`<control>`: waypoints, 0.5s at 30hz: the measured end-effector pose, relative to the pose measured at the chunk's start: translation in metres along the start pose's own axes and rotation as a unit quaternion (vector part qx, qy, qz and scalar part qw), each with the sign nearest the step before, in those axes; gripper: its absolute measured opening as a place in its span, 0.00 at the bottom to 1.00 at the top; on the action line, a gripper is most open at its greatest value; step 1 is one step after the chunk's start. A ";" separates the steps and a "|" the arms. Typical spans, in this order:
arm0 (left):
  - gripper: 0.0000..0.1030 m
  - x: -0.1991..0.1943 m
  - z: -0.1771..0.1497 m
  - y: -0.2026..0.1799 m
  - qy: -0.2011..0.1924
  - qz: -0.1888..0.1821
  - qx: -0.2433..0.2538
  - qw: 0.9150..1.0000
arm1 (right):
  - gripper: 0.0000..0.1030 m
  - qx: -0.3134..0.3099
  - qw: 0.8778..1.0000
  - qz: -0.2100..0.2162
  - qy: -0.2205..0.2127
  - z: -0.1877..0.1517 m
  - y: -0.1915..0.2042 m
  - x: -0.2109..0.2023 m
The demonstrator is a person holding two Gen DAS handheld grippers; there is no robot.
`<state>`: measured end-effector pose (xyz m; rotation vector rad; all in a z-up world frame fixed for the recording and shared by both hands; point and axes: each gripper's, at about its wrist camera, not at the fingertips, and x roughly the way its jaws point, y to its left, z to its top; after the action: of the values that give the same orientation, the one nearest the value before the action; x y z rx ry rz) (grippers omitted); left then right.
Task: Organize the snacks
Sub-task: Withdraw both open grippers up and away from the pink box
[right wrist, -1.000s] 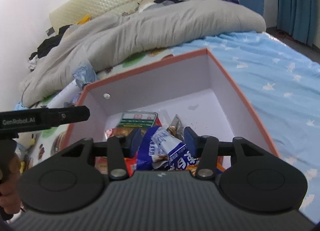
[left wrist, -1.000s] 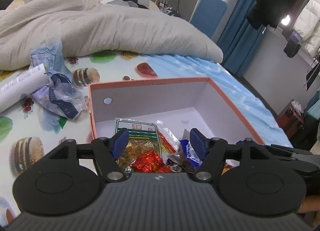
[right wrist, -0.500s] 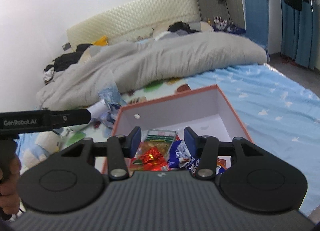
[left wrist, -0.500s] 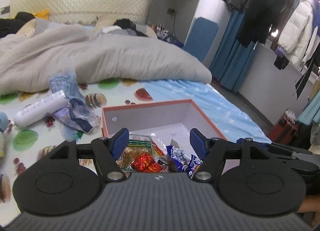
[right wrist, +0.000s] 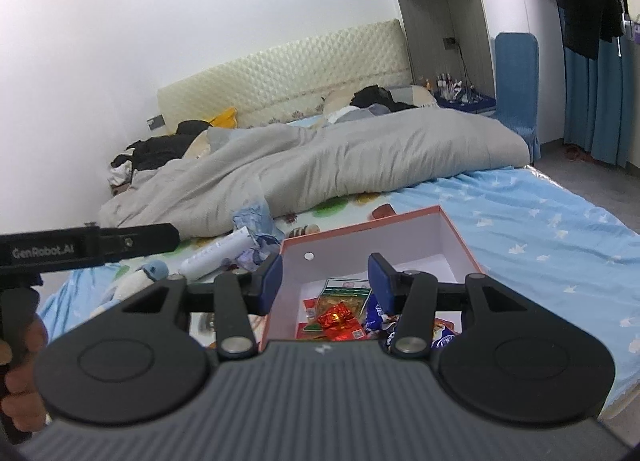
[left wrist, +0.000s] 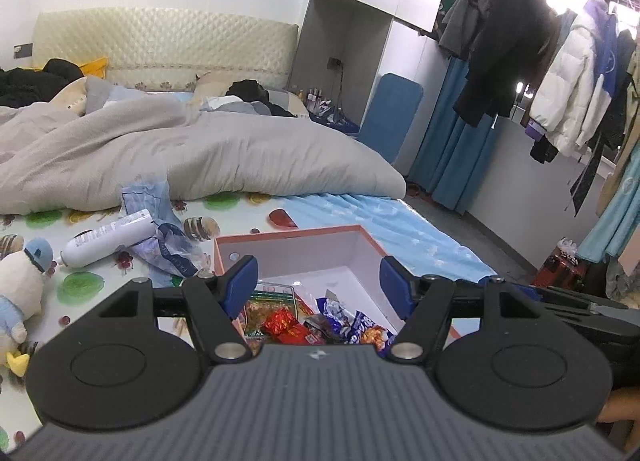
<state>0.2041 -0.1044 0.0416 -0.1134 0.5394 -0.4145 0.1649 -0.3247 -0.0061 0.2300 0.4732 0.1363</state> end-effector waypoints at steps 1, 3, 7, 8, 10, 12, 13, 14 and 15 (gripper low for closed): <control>0.71 -0.007 -0.003 -0.002 -0.001 0.000 0.002 1.000 | 0.49 0.000 1.000 0.000 -0.001 -0.002 0.001 -0.004; 0.73 -0.018 -0.007 -0.006 -0.001 0.002 0.006 1.000 | 0.49 0.001 1.000 -0.002 -0.002 -0.006 0.004 -0.011; 0.73 -0.036 -0.016 -0.011 0.000 0.005 0.011 1.000 | 0.49 0.006 1.000 -0.003 -0.001 -0.015 0.006 -0.026; 0.74 -0.038 -0.019 -0.012 0.000 0.007 0.012 1.000 | 0.49 0.008 1.000 -0.003 -0.001 -0.017 0.006 -0.029; 0.75 -0.047 -0.025 -0.015 0.001 0.010 0.015 1.000 | 0.49 0.009 1.000 -0.005 0.004 -0.024 0.008 -0.035; 0.78 -0.054 -0.029 -0.015 -0.001 0.011 0.015 1.000 | 0.49 0.010 1.000 -0.009 0.008 -0.032 0.008 -0.041; 0.79 -0.057 -0.032 -0.015 -0.001 0.011 0.013 1.000 | 0.49 0.008 1.000 -0.013 0.008 -0.035 0.008 -0.043; 0.81 -0.060 -0.036 -0.016 -0.002 0.008 0.013 1.000 | 0.49 0.008 1.000 -0.017 0.008 -0.038 0.008 -0.046; 0.83 -0.062 -0.040 -0.017 -0.002 0.004 0.014 1.000 | 0.49 0.010 1.000 -0.019 0.009 -0.042 0.008 -0.049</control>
<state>0.1298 -0.0943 0.0406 -0.0849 0.5290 -0.4130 0.1018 -0.3179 -0.0188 0.2389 0.4965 0.0968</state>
